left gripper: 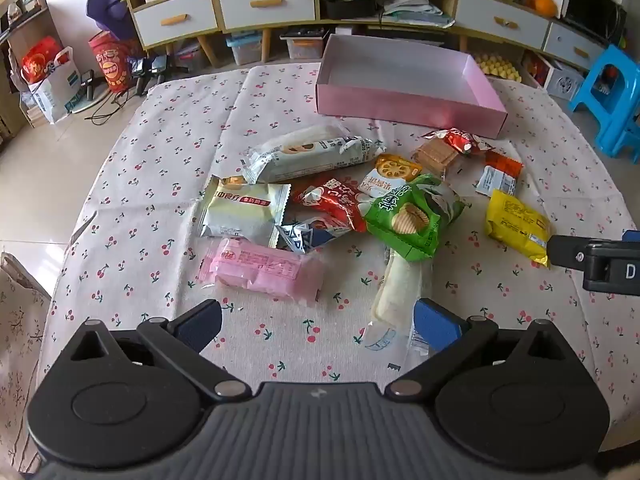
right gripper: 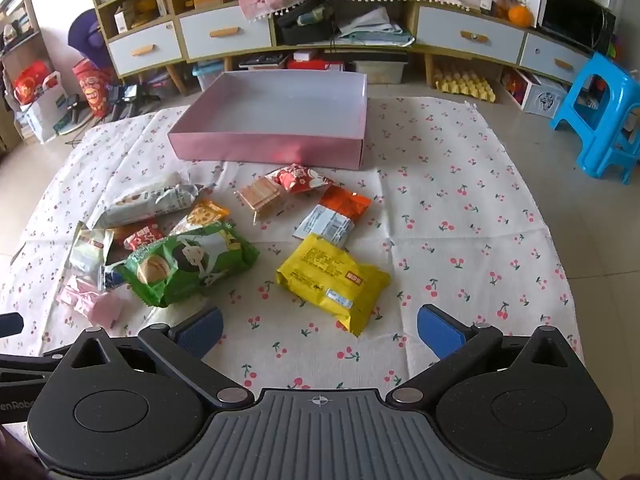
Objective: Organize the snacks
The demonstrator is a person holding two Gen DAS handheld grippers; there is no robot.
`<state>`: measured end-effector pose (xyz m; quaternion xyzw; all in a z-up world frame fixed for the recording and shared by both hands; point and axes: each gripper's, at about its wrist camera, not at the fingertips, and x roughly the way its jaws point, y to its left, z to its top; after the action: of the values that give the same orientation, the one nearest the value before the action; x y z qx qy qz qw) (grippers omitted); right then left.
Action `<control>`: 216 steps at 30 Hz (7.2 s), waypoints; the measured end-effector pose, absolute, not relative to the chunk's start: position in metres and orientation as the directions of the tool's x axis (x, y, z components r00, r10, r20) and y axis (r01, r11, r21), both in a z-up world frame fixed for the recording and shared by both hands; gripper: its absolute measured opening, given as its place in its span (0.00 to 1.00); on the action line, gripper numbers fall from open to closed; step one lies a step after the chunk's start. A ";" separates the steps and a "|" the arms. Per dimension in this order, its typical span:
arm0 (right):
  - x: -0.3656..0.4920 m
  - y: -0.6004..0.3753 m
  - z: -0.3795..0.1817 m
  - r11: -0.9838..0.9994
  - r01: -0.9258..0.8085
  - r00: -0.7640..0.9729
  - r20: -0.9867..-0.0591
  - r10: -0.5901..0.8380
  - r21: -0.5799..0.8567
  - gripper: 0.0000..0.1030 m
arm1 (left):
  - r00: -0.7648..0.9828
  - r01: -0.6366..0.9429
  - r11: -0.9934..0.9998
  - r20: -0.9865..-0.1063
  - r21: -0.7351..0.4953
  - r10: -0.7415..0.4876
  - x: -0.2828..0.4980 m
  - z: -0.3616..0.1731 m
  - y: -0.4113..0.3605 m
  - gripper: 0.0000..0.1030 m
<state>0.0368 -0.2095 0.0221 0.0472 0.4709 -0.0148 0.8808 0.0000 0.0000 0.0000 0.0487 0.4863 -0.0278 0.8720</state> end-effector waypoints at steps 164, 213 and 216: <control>0.143 -0.163 -0.048 0.838 0.295 0.317 -0.875 0.366 0.458 0.52 | 0.418 -0.308 0.906 -0.897 -0.291 -0.146 0.077 -0.052 0.095 0.39; 0.223 -0.238 0.023 0.740 0.220 0.617 -0.679 0.399 0.636 0.39 | 0.548 0.024 0.917 -0.762 -0.398 -0.345 0.209 0.003 0.030 0.36; 0.237 -0.245 0.013 0.729 0.202 0.637 -0.653 0.409 0.654 0.39 | 0.566 0.091 0.931 -0.750 -0.355 -0.341 0.234 0.002 0.012 0.36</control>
<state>0.2373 -0.2452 0.0131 0.3629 0.4212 0.0625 0.8288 0.2342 0.0118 0.0025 -0.1393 0.4491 -0.1238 0.8738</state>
